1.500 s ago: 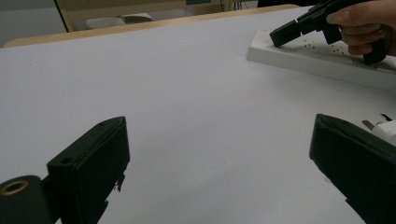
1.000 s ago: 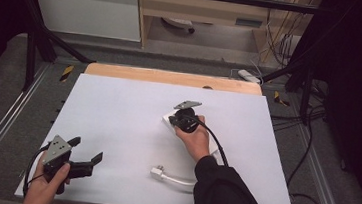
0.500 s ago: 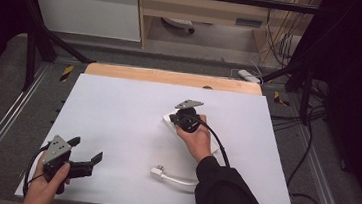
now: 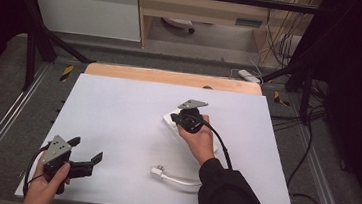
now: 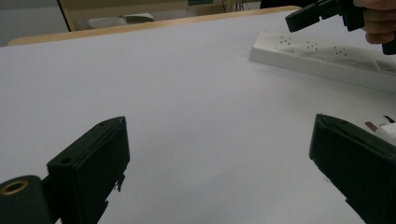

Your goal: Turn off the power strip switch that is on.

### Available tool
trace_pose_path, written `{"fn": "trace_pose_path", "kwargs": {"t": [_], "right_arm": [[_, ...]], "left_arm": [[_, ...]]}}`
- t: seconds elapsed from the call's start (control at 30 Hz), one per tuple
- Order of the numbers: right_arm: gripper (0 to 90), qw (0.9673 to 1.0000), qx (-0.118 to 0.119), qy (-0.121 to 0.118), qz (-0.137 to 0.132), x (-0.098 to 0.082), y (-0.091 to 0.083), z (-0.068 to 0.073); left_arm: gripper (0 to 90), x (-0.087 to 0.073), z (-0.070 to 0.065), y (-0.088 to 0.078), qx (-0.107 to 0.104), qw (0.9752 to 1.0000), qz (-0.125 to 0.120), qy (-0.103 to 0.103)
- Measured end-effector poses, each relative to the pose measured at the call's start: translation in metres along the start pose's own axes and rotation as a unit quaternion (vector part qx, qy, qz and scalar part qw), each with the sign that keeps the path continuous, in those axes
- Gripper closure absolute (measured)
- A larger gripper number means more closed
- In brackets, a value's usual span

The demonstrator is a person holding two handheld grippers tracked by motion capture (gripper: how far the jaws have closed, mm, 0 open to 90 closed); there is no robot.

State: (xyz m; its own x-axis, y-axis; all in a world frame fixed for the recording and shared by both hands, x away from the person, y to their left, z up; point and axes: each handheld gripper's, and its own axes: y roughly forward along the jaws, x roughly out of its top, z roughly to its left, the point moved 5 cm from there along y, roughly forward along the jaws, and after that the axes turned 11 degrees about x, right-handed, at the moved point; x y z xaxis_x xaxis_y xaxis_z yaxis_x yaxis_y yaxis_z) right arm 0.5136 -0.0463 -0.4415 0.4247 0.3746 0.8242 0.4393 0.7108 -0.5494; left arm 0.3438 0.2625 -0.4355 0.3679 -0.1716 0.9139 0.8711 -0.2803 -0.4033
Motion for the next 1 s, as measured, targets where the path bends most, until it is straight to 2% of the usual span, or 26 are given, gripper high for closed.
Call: {"fn": "trace_pose_path", "kwargs": {"t": [0.17, 0.33, 0.67, 0.83, 1.0], "right_arm": [[90.0, 0.9999, 0.000, 0.010, -0.007, -0.002, -0.009, -0.002], [89.8, 0.9998, -0.001, 0.010, -0.018, 0.001, -0.020, -0.003], [83.3, 0.9991, 0.002, 0.016, -0.039, 0.007, -0.043, 0.000], [76.2, 0.9986, 0.001, 0.014, -0.051, 0.009, -0.053, 0.003], [60.4, 0.9979, -0.001, 0.024, -0.060, 0.010, -0.062, 0.004]], "left_arm": [[4.9, 0.000, -0.001, 0.000, 0.000, 1.0000, 0.001, 0.001], [4.9, 0.000, -0.001, 0.000, 0.000, 1.0000, 0.001, 0.001], [4.9, -0.001, -0.001, 0.000, 0.000, 1.0000, 0.002, 0.000], [4.9, -0.001, 0.000, 0.000, 0.002, 1.0000, 0.001, 0.001], [4.9, -0.001, -0.001, 0.000, 0.001, 1.0000, 0.002, 0.001]]}}
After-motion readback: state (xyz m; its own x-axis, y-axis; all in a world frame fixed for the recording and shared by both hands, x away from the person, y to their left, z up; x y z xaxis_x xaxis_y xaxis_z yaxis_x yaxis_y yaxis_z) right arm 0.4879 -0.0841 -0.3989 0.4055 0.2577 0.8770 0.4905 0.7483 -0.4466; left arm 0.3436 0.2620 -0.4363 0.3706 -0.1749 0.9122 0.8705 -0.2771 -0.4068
